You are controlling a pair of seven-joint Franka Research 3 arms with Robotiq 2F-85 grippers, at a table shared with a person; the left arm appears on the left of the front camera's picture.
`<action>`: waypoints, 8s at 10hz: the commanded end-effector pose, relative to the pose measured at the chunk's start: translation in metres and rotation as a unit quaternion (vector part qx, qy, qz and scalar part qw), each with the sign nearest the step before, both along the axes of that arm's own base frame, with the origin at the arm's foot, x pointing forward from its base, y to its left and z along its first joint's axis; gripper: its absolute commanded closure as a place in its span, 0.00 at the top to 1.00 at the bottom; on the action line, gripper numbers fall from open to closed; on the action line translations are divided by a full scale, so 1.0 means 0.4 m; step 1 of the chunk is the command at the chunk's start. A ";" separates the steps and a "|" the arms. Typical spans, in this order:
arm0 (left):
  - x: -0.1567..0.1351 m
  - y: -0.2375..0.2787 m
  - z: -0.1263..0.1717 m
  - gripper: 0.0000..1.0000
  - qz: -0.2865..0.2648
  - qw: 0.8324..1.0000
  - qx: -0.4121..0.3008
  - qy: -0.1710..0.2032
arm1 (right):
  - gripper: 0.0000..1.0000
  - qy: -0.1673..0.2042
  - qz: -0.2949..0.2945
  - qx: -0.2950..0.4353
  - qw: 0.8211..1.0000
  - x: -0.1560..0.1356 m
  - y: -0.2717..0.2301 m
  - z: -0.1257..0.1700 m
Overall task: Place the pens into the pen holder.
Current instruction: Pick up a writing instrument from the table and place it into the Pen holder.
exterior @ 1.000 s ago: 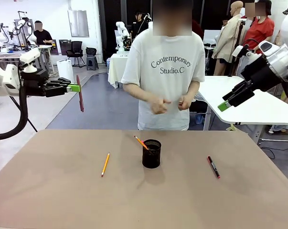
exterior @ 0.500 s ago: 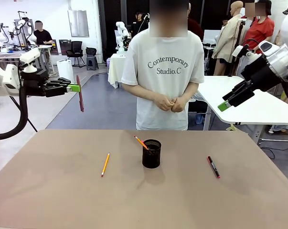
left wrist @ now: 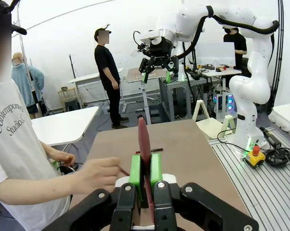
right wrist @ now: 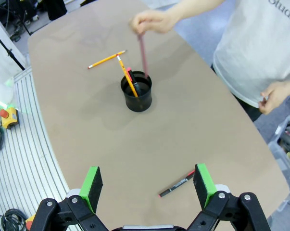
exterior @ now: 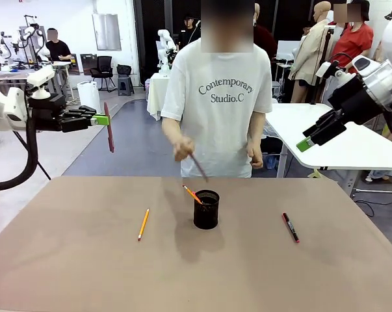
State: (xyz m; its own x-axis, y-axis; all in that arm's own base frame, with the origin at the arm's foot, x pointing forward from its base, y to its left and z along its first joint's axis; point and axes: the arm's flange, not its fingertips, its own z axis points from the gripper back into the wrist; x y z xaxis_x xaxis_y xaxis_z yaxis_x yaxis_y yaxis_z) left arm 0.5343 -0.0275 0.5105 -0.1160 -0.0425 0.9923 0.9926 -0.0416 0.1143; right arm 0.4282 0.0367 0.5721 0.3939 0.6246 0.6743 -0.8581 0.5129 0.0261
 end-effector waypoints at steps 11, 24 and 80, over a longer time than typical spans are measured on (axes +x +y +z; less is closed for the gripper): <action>-0.001 0.004 0.003 0.00 -0.001 1.000 0.003 -0.001 | 1.00 -0.003 0.000 0.005 1.000 0.001 0.001 0.003; 0.031 -0.191 -0.013 0.00 0.055 0.998 0.015 0.008 | 1.00 -0.003 0.000 0.005 1.000 0.001 0.001 0.003; -0.038 -0.302 -0.033 1.00 0.090 0.926 0.361 0.068 | 1.00 -0.003 0.000 0.005 1.000 0.001 0.001 0.003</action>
State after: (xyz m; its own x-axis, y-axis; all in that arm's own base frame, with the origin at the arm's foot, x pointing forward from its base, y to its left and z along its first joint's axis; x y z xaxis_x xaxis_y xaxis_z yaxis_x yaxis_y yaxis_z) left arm 0.5241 -0.1516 0.4926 0.0425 -0.6980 0.7149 0.9937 0.1038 0.0423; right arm 0.4282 0.0369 0.5722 0.3941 0.6255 0.6734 -0.8577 0.5135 0.0250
